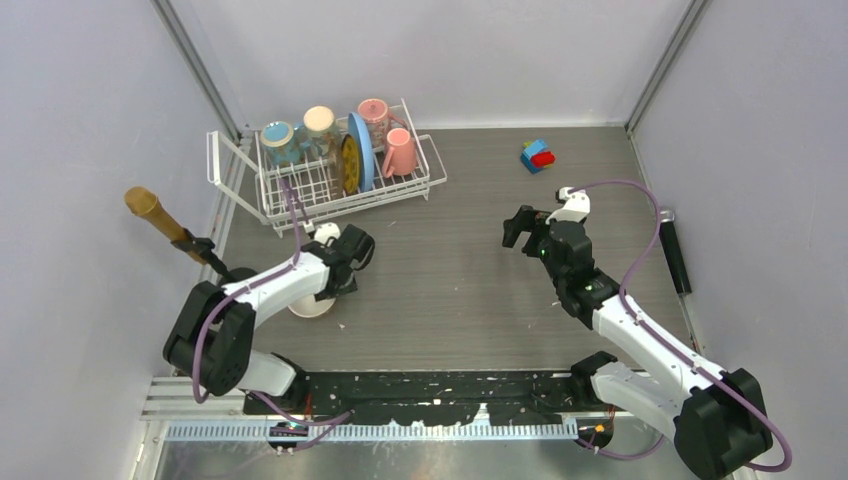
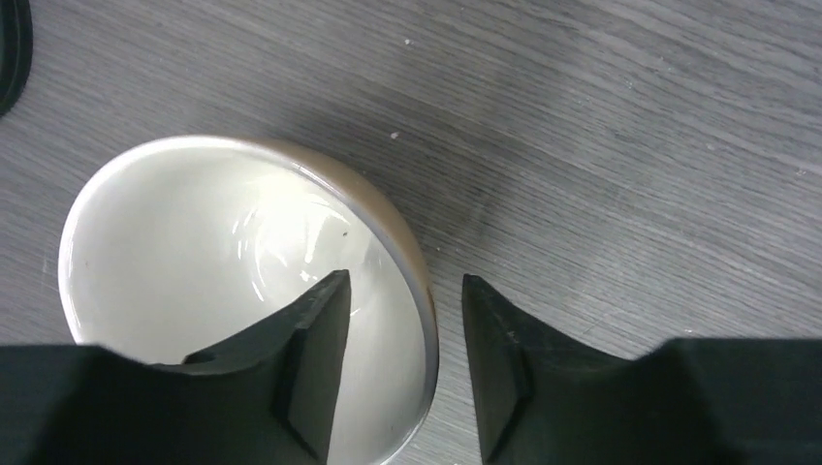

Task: Unload the mixed dishes from the dish rack
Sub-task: Place the bowl at the center of the board, then pick up the plate from the dish rack.

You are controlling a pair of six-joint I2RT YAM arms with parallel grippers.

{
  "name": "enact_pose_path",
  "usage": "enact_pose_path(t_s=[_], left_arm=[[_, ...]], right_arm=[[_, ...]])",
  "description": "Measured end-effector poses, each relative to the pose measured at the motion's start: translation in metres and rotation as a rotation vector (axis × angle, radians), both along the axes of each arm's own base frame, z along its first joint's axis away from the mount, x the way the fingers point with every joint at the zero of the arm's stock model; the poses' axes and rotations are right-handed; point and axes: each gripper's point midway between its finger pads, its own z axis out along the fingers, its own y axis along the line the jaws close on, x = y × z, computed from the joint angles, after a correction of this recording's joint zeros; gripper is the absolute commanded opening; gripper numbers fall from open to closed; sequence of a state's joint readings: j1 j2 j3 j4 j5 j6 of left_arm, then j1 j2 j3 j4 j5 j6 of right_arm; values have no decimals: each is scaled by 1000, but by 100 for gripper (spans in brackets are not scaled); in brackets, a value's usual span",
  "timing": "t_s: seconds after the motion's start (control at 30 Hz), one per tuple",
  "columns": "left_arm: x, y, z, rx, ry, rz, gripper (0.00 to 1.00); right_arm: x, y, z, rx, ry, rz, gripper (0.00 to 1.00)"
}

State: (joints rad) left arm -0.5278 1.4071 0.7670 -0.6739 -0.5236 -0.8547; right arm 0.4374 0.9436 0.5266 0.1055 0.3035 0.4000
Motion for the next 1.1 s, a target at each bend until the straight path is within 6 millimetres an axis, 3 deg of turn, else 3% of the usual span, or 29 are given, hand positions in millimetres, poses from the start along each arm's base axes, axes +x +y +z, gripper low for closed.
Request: enact_pose_path(t_s=[0.2,0.53,0.67,0.87,1.0,1.1], left_arm=[[1,-1,18,-32,-52,-10,98],[13,-18,67,-147,-208,-133,100],[28,-22,99,-173,-302,-155,100],[76,-1,155,-209,-452,-77,100],[121,16,184,-241,-517,-31,99],[156,14,200,-253,-529,-48,97]], right_arm=[[1,2,-3,2,8,3,100],[1,3,-4,14,11,6,100],[1,4,-3,15,11,8,100],[-1,8,-1,25,5,34,100],[-1,9,4,34,-11,40,100],[-2,9,5,35,-13,41,100]])
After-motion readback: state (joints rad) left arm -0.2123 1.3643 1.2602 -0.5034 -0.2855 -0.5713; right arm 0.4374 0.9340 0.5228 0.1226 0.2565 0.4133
